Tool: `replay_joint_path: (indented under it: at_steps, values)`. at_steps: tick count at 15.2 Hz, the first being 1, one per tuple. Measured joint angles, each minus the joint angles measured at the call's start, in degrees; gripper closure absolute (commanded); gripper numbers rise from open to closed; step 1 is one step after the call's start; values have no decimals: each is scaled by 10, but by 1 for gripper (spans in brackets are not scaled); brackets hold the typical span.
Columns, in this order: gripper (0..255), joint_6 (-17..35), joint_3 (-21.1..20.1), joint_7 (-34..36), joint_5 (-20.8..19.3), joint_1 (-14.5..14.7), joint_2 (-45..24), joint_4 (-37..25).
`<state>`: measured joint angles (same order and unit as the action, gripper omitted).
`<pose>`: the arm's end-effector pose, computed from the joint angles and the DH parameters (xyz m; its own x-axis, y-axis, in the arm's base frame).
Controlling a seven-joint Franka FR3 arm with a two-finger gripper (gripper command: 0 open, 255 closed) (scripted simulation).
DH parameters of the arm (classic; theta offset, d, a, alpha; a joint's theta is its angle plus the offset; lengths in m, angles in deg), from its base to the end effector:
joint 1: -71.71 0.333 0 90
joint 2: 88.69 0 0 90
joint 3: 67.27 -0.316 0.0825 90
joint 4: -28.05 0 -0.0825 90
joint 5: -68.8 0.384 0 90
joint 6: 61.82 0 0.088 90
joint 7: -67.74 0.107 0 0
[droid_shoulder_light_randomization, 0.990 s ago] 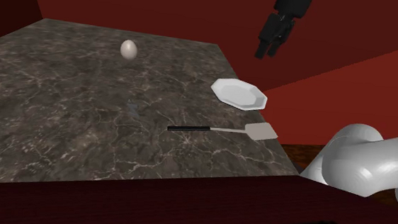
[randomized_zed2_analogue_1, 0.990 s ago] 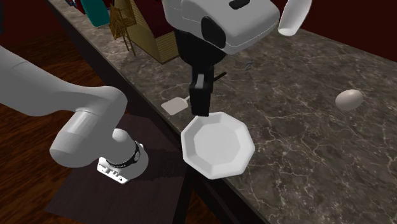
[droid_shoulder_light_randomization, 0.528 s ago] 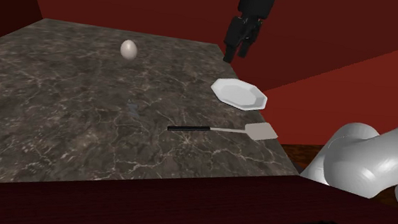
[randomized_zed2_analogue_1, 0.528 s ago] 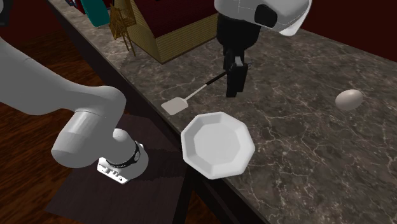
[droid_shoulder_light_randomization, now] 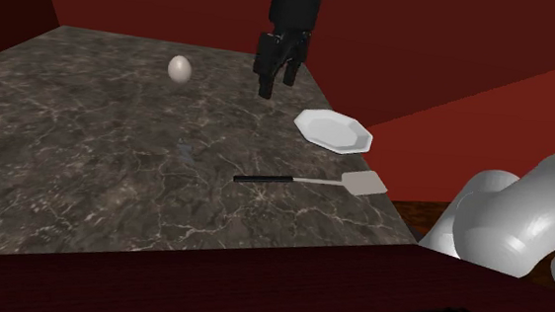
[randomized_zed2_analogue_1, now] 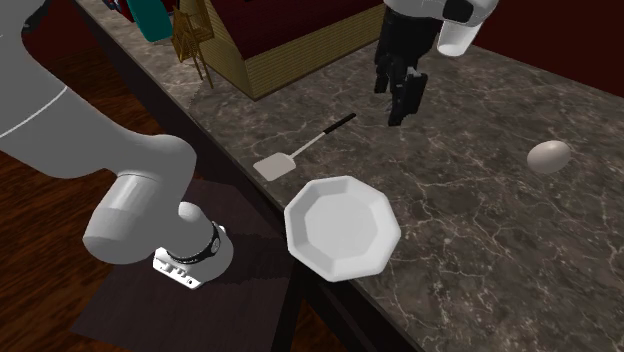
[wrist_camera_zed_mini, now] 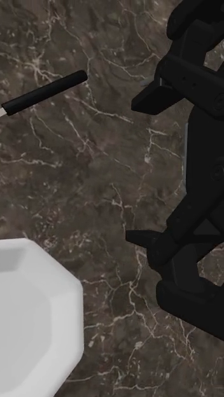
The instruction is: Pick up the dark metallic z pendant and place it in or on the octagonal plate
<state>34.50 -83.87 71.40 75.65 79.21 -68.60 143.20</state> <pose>0.4016 0.2122 0.5936 0.9468 0.3219 0.0076 0.3220 -0.9465 -0.0212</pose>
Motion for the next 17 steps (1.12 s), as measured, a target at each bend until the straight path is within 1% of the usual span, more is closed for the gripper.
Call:
replay_joint_path:
  at_steps: [3,7,11,14,17]
  values:
    - [0,12,-32,21,-15,12,-52,-33]
    - [0,18,-71,52,-47,29,-133,-95]
    - [0,16,-104,84,-88,54,-214,-159]
    - [0,-1,-122,105,-126,79,-282,-225]
    - [0,14,-125,113,-135,86,-298,-221]
